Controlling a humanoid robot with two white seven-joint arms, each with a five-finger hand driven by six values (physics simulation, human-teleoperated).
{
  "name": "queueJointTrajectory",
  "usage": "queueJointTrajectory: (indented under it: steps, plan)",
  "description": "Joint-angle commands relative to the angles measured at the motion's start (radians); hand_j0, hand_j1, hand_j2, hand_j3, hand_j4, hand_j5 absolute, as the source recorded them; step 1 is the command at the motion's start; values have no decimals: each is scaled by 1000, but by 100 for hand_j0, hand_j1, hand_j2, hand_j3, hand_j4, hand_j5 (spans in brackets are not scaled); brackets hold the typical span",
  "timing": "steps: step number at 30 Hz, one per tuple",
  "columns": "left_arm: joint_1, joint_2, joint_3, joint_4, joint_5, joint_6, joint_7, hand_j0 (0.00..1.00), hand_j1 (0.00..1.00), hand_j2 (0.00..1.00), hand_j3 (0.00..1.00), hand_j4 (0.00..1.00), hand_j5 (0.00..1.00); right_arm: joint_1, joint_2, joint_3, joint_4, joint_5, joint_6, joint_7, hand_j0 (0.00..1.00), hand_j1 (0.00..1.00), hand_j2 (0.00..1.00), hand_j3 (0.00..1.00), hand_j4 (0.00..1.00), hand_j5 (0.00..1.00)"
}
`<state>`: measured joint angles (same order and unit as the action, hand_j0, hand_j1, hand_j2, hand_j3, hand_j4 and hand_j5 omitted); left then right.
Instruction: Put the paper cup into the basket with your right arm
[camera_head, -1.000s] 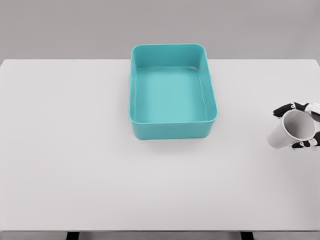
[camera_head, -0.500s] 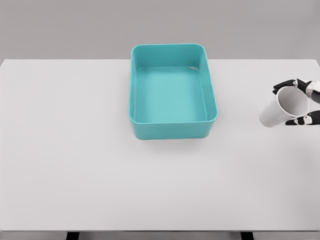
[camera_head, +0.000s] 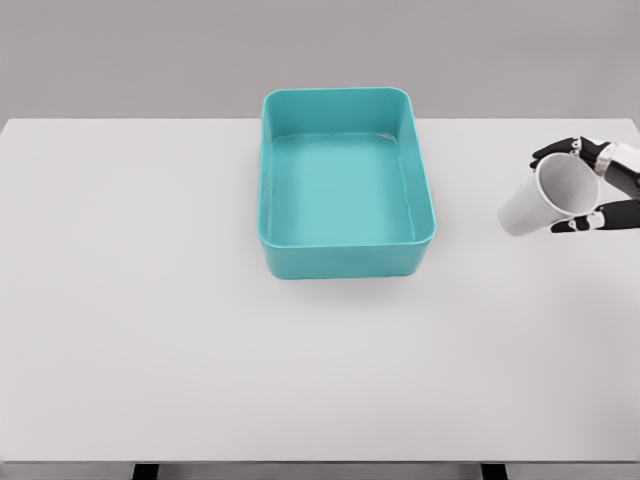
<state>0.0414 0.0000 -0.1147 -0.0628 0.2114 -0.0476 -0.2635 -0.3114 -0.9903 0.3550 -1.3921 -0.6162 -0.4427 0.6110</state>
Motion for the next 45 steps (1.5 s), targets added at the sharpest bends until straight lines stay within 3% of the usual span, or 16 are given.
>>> queueJointTrajectory:
  steps: [1,13,26,45]
  plan:
    - [0,0,0,0,0,0,0,100,100,100,100,100,100,0,12,-1,1,-7,-1,0,67,67,67,67,67,67]
    - [0,0,1,0,0,0,0,100,100,100,100,100,100,-86,128,2,18,9,-1,0,66,66,66,66,66,66]
    - [0,0,0,0,0,0,0,100,100,100,100,100,100,-138,185,1,21,10,-2,0,66,66,66,66,66,66]
    - [0,0,0,0,0,0,0,100,100,100,100,100,100,-242,377,13,113,102,2,0,66,66,66,66,66,66]
